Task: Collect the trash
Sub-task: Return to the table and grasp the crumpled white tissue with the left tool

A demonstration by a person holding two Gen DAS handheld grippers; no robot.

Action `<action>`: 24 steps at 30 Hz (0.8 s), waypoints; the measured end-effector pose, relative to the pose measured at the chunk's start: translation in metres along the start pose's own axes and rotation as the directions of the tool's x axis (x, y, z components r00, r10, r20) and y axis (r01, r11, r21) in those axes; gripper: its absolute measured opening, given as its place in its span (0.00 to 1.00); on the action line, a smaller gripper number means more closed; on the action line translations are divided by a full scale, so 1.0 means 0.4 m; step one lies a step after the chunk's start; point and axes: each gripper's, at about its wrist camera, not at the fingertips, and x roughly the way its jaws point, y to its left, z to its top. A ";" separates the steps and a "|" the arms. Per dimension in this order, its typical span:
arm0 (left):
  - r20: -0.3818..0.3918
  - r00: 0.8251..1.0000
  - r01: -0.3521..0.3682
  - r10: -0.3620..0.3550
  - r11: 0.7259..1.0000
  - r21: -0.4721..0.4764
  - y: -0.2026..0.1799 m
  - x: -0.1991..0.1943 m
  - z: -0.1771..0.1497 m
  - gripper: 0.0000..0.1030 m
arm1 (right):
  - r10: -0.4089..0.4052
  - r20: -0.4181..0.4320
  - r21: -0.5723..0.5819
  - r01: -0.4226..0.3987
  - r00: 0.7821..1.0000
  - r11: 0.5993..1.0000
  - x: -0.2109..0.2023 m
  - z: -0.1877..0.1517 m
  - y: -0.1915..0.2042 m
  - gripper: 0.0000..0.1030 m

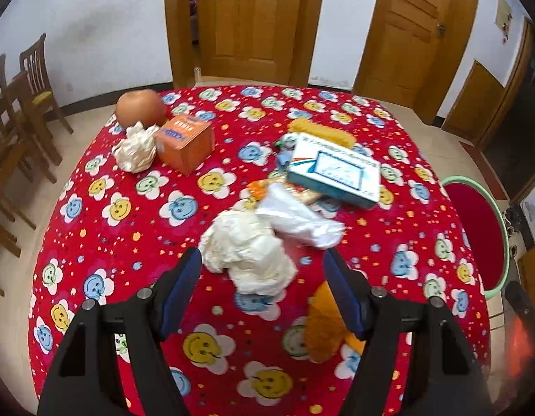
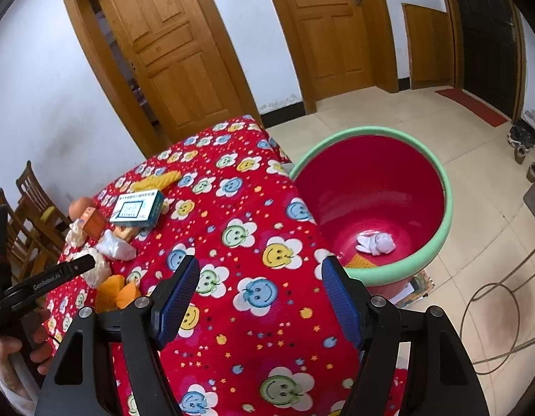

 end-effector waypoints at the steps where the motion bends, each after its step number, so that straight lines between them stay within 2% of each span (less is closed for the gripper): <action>1: -0.004 1.000 -0.001 0.001 1.000 -0.003 0.005 0.005 0.000 0.70 | 0.000 -0.003 -0.003 0.000 1.000 1.000 0.003 -0.002 0.004 0.72; 8: -0.031 1.000 -0.003 0.002 1.000 -0.023 0.032 0.047 -0.003 0.70 | -0.004 -0.022 -0.022 0.004 1.000 1.000 0.019 -0.011 0.024 0.72; 21: -0.056 0.997 0.050 -0.051 0.999 -0.018 0.031 0.077 -0.020 0.70 | 0.016 -0.052 -0.049 -0.018 0.999 0.999 0.040 -0.027 0.051 0.72; 23: -0.048 0.997 0.065 -0.065 0.998 -0.012 0.030 0.072 -0.024 0.66 | 0.023 -0.058 -0.057 -0.026 0.998 0.998 0.045 -0.030 0.061 0.72; 24: -0.042 0.996 0.077 -0.077 0.997 -0.004 0.028 0.068 -0.026 0.60 | 0.026 -0.061 -0.060 -0.030 0.998 0.998 0.046 -0.031 0.064 0.72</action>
